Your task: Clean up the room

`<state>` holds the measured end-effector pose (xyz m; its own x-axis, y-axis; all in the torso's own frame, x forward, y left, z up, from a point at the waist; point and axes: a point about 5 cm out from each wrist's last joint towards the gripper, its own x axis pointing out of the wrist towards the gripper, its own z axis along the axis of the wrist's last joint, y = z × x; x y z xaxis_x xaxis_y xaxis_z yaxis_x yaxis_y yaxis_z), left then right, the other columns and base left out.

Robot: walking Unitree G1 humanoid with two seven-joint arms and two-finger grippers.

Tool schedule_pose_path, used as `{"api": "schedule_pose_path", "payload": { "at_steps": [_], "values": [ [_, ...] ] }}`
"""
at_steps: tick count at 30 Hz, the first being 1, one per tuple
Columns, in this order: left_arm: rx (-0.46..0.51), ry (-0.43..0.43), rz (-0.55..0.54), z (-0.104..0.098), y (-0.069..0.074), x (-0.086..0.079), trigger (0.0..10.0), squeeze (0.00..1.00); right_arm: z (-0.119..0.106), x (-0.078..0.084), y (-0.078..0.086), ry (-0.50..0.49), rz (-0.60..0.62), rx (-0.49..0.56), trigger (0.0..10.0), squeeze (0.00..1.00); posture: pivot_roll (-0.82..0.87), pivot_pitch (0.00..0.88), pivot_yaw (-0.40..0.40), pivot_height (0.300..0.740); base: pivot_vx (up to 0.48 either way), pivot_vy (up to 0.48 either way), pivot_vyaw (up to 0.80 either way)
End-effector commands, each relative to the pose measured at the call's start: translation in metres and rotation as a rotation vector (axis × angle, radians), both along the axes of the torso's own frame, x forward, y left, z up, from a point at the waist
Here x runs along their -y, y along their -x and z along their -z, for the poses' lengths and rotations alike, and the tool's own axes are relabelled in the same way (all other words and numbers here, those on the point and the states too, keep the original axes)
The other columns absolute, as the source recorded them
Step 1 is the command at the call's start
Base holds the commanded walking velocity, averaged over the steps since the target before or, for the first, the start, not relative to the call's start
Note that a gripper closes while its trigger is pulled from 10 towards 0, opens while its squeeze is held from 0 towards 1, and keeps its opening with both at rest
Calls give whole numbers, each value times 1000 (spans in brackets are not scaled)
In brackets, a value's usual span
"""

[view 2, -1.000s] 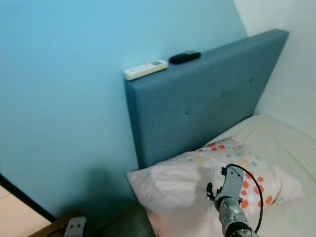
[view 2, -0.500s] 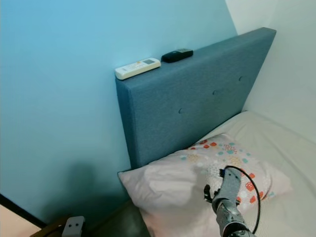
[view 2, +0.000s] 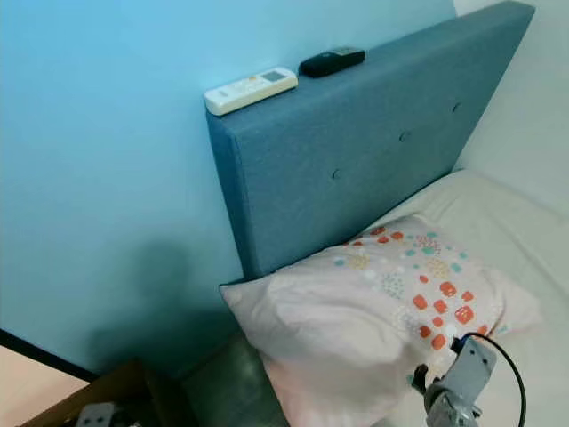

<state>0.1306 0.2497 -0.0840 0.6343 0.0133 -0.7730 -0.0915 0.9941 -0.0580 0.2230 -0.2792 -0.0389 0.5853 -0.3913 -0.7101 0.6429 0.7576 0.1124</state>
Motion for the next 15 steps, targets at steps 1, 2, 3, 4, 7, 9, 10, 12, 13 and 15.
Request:
{"api": "schedule_pose_path", "payload": {
  "at_steps": [1, 2, 3, 4, 7, 9, 10, 12, 13, 15],
  "values": [
    [-11, 4, -7, 2, 5, -1, 10000, 0, -1, 0, -1, 4, -4, -13, 10000, 0, 80, 253, -4, 716, 0, 0, 0],
    [10, 10, -8, 0, -1, 1, 10000, 0, -4, 1, -5, 9, -11, 0, 10000, 0, 77, 253, -3, 711, 0, 0, 0],
    [10, 10, -8, 0, -1, 1, 10000, 0, -4, 1, -5, 9, -11, 0, 10000, 0, 77, 253, -3, 711, 0, 0, 0],
    [10, 10, -8, 0, -1, 1, 10000, 0, -4, 1, -5, 9, -11, 0, 10000, 0, 77, 253, -3, 711, 0, 0, 0],
    [97, 34, -10, -9, -24, 5, 10000, 0, -13, 4, -16, -2, 3, 51, 10000, 0, 77, 249, -3, 696, 0, 0, 0],
    [159, 46, -6, -18, -41, 5, 10000, 0, -19, 7, -22, -15, 20, 86, 10000, 0, 74, 242, -2, 686, 0, 0, 0],
    [159, 46, -6, -18, -41, 5, 10000, 0, -19, 7, -22, -15, 20, 86, 10000, 0, 74, 242, -2, 686, 0, 0, 0],
    [209, 50, -4, -26, -54, 3, 10000, 0, -23, 10, -26, -15, 33, 107, 10000, 0, 75, 238, -3, 676, 0, 0, 0],
    [227, 51, -4, -29, -59, 3, 10000, 0, -25, 12, -27, -13, 39, 112, 10000, 0, 74, 236, -4, 671, 0, 0, 0],
    [252, 54, -2, -34, -66, 3, 10000, 0, -26, 15, -27, -6, 52, 116, 10000, 0, 73, 229, -4, 661, 0, 0, 0]
  ]
}}
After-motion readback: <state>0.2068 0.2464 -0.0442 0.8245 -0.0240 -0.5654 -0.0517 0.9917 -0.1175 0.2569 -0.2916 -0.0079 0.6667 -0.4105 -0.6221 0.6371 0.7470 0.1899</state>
